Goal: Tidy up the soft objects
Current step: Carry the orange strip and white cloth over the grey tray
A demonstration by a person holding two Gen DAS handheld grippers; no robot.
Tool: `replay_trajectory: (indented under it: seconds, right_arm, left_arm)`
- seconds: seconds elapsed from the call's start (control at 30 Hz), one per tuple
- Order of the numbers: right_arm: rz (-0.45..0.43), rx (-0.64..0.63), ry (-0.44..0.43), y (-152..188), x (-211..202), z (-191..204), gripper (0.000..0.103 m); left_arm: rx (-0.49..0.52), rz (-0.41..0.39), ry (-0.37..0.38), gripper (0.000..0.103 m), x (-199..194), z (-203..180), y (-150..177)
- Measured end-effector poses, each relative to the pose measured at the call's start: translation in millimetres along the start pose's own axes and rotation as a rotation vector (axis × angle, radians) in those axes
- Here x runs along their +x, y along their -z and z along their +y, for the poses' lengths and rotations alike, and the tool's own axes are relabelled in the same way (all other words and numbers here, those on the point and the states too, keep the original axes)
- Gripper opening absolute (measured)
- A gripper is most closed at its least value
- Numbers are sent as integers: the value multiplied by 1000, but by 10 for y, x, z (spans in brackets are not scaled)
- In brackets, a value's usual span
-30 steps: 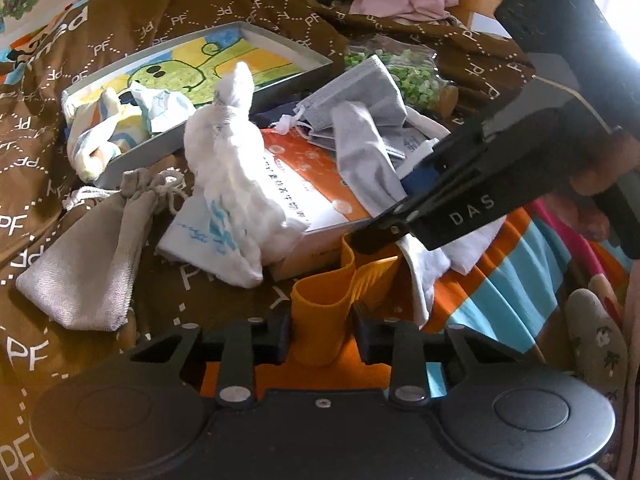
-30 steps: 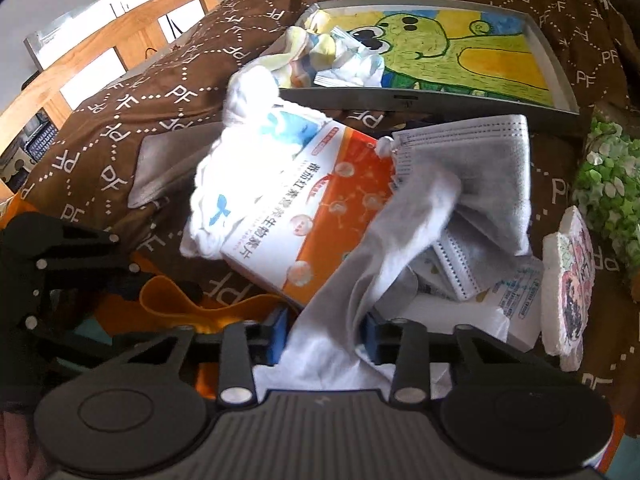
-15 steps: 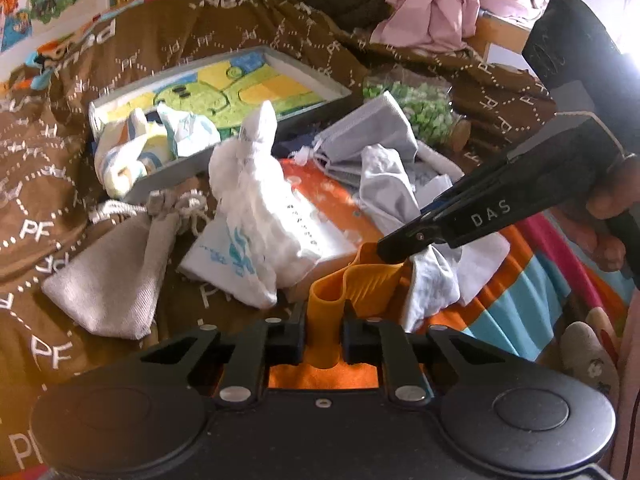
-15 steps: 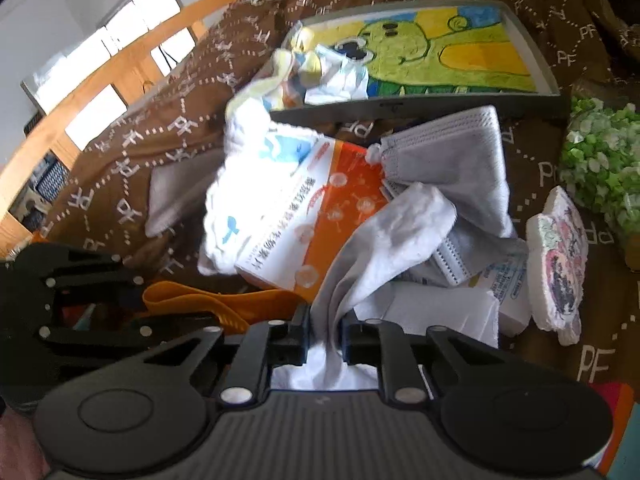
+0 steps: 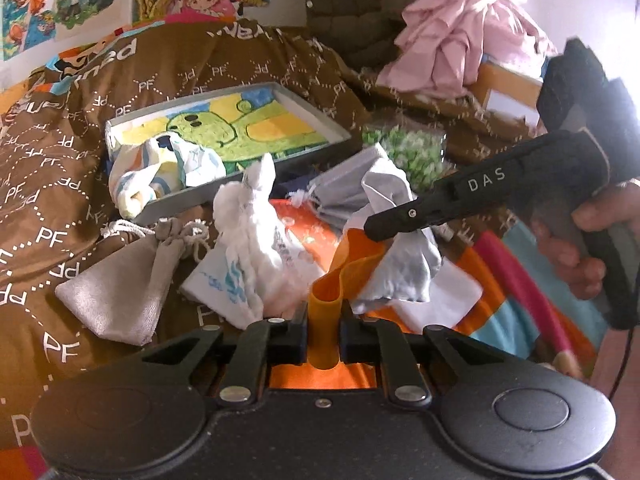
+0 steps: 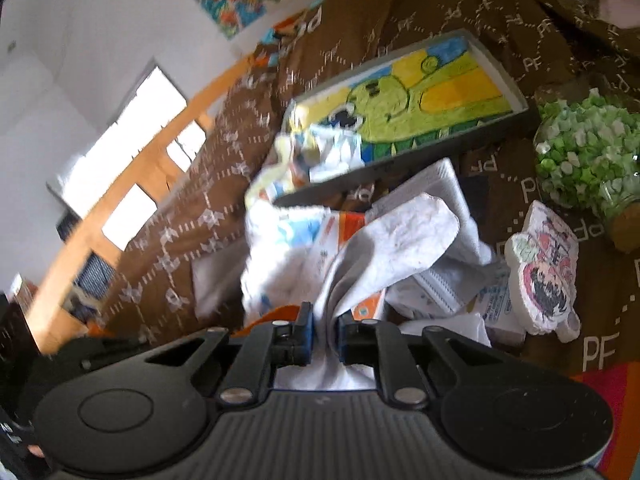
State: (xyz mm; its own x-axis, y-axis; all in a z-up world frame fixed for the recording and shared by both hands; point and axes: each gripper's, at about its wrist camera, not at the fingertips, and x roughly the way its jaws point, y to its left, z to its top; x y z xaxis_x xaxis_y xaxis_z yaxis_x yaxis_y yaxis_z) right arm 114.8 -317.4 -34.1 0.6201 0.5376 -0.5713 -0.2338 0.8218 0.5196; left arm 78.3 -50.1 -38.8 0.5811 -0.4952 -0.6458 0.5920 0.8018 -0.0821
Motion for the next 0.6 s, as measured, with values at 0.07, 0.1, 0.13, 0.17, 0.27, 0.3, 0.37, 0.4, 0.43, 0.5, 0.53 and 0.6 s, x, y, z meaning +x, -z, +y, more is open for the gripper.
replay_trajectory:
  seconds: [0.07,0.1,0.13,0.17,0.27,0.3,0.37,0.4,0.43,0.5,0.53,0.6]
  right_arm:
    - [-44,-7,20,-25,-58,3,13]
    - [-65,-3,32,-44,-91,-19,13]
    - [-84,8,42,-59,-120,-46,13]
    - [-100,14,55,-72,-144,-67,12]
    - [-133,15,79,-84,-185,-91,12]
    - [-143,12,78,-85,-194,-85,12]
    - [-166,-6,80,-88,-211,-57,12]
    - [-183,-17,79,-94,-225,-36,12]
    - [-202,-26,77,-97,-240,-17,12]
    - [-242,-46,74,-98,-276,29,12]
    - [-261,-56,74,-100,-296,55,12]
    - [-293,-84,81,-101,-312,107,12]
  left_arm:
    - [-13,-15,1,14,-38,-9,-12]
    - [-20,-19,-2,14,-53,-10,-14]
    - [-27,-23,-8,13,-66,-3,-14]
    - [-37,-27,-15,13,-80,9,-14]
    - [-66,-61,-22,13,-143,47,-42]
    - [-71,-78,-20,13,-172,51,-55]
    - [-77,-112,-16,13,-233,59,-96]
    - [-81,-132,-13,13,-267,62,-116]
    - [-83,-149,-10,13,-297,65,-132]
    - [-77,-193,-14,13,-352,54,-171]
    - [-72,-211,-22,13,-373,50,-193]
    - [-55,-250,-54,13,-403,35,-244]
